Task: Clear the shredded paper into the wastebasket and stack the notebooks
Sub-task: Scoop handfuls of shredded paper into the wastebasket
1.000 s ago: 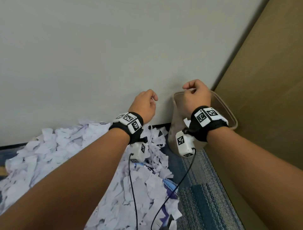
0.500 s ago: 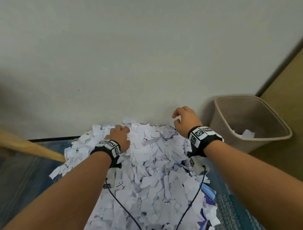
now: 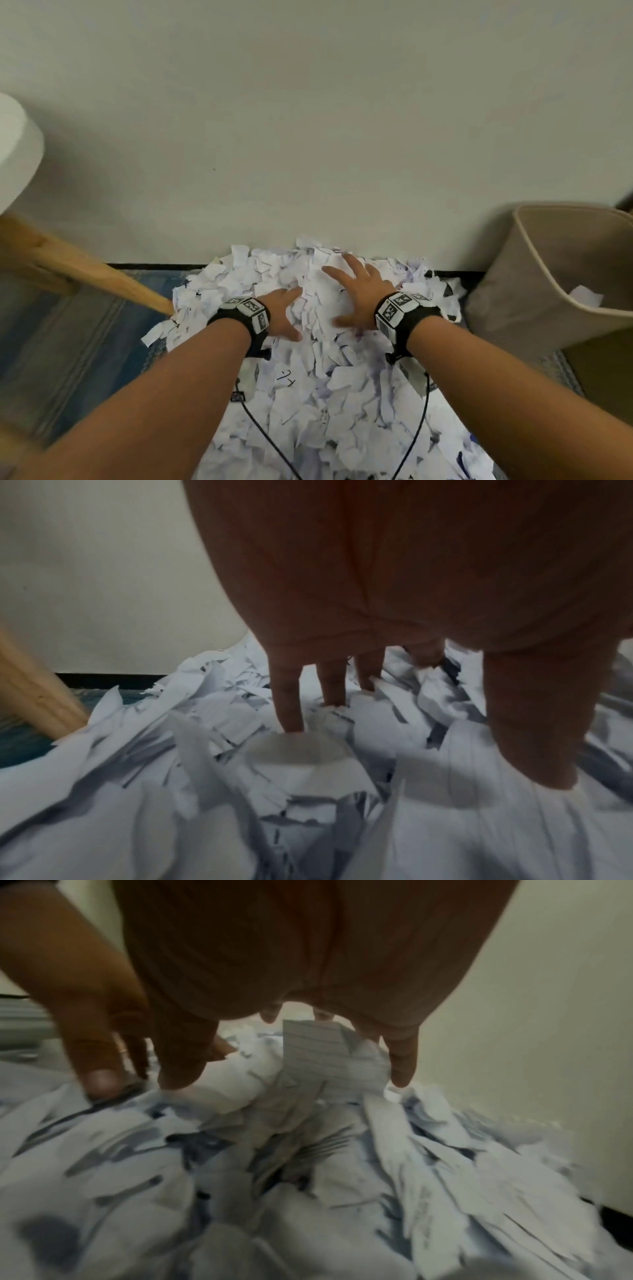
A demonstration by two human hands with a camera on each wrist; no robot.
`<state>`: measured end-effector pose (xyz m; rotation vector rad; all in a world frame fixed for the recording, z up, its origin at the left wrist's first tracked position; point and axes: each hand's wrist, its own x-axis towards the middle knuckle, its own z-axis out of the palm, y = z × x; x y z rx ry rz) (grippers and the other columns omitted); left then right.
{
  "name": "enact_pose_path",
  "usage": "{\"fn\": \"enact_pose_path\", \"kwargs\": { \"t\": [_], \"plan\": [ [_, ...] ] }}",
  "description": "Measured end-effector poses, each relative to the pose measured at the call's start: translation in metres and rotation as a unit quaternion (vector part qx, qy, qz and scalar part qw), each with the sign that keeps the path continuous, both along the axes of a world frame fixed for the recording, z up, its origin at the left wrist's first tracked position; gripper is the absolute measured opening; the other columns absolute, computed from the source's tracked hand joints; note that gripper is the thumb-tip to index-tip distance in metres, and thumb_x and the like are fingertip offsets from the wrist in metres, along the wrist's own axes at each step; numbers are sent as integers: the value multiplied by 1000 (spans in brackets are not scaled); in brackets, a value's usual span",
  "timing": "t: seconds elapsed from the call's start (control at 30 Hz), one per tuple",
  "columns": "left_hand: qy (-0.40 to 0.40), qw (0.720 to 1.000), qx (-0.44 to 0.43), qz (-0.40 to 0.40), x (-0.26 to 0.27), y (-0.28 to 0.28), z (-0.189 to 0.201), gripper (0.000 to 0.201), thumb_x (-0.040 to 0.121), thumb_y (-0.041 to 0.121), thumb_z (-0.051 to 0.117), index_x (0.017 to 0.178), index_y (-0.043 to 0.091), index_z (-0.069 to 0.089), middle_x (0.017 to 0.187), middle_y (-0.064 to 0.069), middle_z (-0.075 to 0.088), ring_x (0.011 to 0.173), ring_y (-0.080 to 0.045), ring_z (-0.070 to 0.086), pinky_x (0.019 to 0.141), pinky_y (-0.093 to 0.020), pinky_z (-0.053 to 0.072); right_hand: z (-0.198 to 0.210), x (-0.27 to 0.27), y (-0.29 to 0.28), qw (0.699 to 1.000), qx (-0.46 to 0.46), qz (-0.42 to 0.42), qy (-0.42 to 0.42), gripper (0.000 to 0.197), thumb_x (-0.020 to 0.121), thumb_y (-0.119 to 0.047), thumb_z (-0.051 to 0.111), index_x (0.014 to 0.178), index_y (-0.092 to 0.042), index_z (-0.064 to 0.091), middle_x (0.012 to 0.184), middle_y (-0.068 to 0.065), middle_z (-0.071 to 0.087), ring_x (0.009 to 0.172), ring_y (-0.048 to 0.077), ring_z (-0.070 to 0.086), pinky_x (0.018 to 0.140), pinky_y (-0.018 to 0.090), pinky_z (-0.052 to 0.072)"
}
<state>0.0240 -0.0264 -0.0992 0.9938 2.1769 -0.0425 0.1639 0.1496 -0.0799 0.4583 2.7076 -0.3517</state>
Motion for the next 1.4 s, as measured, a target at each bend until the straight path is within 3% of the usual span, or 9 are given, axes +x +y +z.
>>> {"fn": "enact_pose_path", "kwargs": {
  "t": [0.17,0.33,0.5,0.63,0.7,0.87,1.03,1.23,1.4],
  "plan": [
    [-21,1000,14,-19,1,3,-2,87,76,39,76,148,31,29,153,3,30,136,-21,36,109,-30,31,-12,-4,-31,993,18,70,-96,95,73,-60,72,146,-56,10,160,-14,-14,146,40,1,110,66,21],
    [83,996,20,-3,-3,-2,-2,45,76,40,73,118,33,60,135,-3,41,121,-25,46,100,-35,43,-21,17,-13,986,51,70,-145,78,78,-54,69,143,-48,28,161,-10,-5,139,40,24,103,61,36],
    [166,981,37,92,-12,-15,-7,62,73,45,73,127,32,45,144,-8,22,130,-33,28,104,-43,38,-13,24,17,992,39,11,-120,51,81,-38,66,129,-27,52,139,7,40,119,34,54,94,45,50],
    [152,982,-11,114,-15,-24,-13,108,70,69,65,151,36,2,157,-15,-9,143,-44,1,117,-52,14,-4,26,30,996,37,-36,-70,31,85,-20,58,116,-17,59,117,10,59,109,30,59,87,35,52],
    [108,983,-43,143,-12,-32,-18,123,61,82,60,149,39,-15,157,-16,-20,143,-45,-10,117,-57,4,0,28,33,998,15,-58,-38,43,85,-23,57,127,-18,50,127,10,53,114,30,56,89,35,49],
    [55,987,-121,93,3,-46,-29,133,46,88,63,146,48,-13,157,-14,-18,142,-50,1,113,-61,16,-6,37,15,991,-47,-52,-118,119,52,-84,67,147,-50,4,161,1,-4,140,42,29,108,57,35],
    [88,990,-108,33,10,-42,-36,131,49,67,81,148,44,-2,152,-14,4,136,-46,23,106,-57,35,-28,43,-2,980,2,17,-197,136,46,-56,91,142,-61,-6,156,-2,-28,140,54,15,104,64,36],
    [103,993,-57,19,5,-32,-28,89,68,28,81,140,36,28,131,-12,34,115,-36,50,91,-42,49,-23,37,1,989,21,10,-143,89,65,-29,85,137,-40,34,142,9,22,112,39,54,86,44,54],
    [108,994,25,17,-9,-16,-10,50,78,26,72,123,23,52,119,-10,55,105,-28,58,84,-32,48,-5,34,12,995,2,-5,-96,48,79,-21,71,124,-23,55,117,10,55,106,30,58,83,33,50]
  ]
}}
